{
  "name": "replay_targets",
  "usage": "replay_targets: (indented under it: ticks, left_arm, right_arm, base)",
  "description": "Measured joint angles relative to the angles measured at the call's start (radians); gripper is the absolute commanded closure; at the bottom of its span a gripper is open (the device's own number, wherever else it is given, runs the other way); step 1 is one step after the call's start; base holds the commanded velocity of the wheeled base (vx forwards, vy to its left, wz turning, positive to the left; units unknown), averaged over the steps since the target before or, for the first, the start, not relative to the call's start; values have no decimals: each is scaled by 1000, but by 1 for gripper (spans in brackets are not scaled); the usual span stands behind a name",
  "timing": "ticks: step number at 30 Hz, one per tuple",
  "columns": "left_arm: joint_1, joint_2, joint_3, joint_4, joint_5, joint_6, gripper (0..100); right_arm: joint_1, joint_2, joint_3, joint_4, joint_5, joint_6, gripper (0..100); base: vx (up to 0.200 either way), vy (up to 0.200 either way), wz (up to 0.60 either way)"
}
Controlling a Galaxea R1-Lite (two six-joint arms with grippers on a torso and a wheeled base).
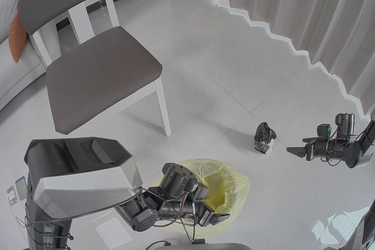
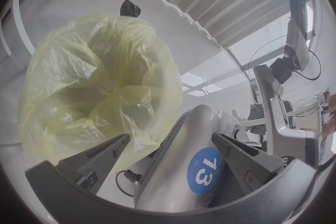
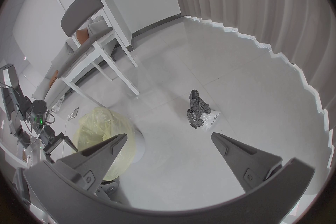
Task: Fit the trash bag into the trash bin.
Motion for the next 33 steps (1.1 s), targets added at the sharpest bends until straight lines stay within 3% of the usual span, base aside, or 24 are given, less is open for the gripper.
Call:
replay_targets:
  ticks: [9,17,33]
  left_arm:
    - [4,139,-171,60,56,-11,0]
    - [8,203,-336,132,213,-1,0]
    - [93,196,-359,199,283,44,0]
  right_arm:
    - [3,3,-19,5,0,0,0]
    - [0,5,-39,6,0,0,0]
    - [-17,4,-44,4,0,0,0]
  base:
    - [0,0,0]
    - [0,0,0]
    - [0,0,0]
